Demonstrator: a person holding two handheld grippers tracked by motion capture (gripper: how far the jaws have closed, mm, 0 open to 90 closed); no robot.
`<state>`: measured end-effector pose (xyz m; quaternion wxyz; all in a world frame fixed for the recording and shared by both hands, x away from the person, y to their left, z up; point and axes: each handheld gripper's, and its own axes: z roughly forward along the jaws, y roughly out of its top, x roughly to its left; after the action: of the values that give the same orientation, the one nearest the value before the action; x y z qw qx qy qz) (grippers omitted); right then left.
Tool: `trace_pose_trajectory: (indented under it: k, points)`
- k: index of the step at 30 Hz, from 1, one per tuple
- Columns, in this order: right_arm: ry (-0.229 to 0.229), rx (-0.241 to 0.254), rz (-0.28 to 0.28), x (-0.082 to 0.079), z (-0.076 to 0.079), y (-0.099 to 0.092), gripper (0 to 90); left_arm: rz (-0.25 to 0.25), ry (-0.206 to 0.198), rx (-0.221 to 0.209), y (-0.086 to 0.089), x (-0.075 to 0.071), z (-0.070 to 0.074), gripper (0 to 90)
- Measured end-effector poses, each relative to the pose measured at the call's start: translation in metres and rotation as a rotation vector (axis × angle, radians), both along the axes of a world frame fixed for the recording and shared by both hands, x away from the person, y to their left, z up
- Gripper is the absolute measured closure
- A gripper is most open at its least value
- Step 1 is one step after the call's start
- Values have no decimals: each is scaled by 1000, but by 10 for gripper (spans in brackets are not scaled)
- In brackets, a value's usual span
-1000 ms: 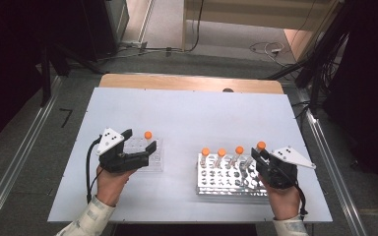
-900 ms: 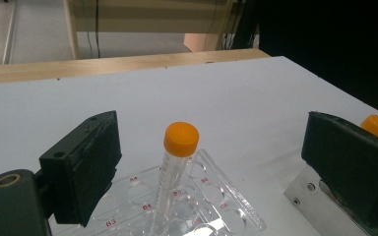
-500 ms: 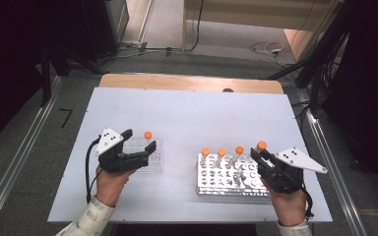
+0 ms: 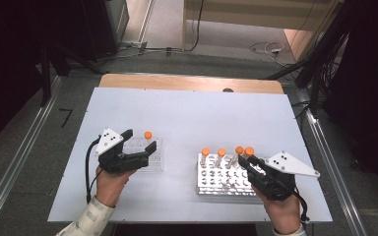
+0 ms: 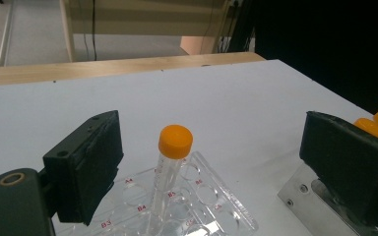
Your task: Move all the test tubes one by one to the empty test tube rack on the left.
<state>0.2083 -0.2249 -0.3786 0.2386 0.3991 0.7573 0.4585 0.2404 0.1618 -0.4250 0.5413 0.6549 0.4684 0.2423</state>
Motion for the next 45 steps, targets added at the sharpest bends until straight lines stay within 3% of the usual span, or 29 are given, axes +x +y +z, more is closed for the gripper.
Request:
trace_pose_trajectory:
  k: [13,24,45]
  points:
    - [25,5,112,-4,-13,34,724,-16,-2,2,-4,-1,0,97]
    - [29,0,228,-6,-12,73,724,-38,-9,-2,-8,-4,3,107]
    - [83,-39,285,13,-40,113,724,-173,-35,-3,-30,-18,11,145]
